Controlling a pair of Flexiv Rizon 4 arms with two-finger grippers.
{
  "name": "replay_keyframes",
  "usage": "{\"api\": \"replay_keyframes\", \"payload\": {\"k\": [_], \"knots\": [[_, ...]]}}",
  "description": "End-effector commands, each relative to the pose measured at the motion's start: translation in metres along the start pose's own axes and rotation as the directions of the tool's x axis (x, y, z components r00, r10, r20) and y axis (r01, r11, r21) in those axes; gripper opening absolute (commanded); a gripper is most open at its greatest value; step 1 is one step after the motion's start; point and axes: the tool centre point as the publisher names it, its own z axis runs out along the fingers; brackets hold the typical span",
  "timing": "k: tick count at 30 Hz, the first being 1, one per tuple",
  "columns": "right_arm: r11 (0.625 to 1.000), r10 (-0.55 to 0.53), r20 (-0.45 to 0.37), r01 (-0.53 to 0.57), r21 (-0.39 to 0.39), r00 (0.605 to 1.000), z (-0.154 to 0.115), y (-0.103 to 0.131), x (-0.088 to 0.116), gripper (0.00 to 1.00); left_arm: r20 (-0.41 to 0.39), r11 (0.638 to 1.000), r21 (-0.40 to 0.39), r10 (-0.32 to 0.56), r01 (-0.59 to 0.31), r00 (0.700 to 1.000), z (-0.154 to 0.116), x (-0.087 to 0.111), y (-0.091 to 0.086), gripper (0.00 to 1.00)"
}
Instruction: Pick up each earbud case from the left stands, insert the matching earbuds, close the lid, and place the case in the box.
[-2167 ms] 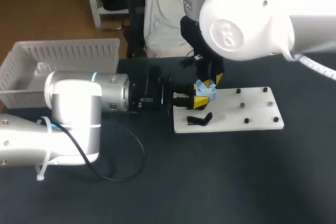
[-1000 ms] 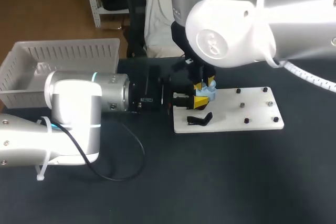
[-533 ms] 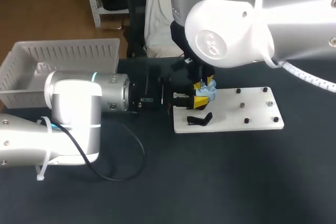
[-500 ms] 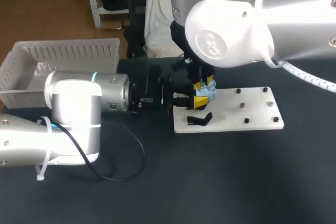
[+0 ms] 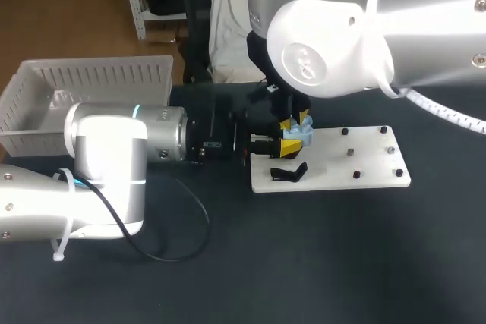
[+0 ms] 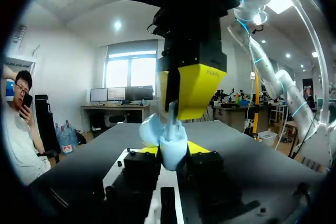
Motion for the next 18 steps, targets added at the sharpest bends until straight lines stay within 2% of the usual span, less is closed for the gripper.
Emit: {"api": "replay_keyframes", "payload": {"k": [1,18], "knots": [[1.000,0.001,-0.003,-0.001,0.000,1.000,0.0018,-0.0003,-0.0018,0.00,-0.002,1.000,-0.001,-0.001,0.001,1.000,0.0004,-0.0005,0.0001,0.00],[1.000,0.005,-0.009,-0.005,-0.001,1.000,0.0080,-0.0047,-0.0046,0.00,-0.002,1.000,-0.001,-0.001,0.001,1.000,0.0004,-0.0005,0.0001,0.00]]}}
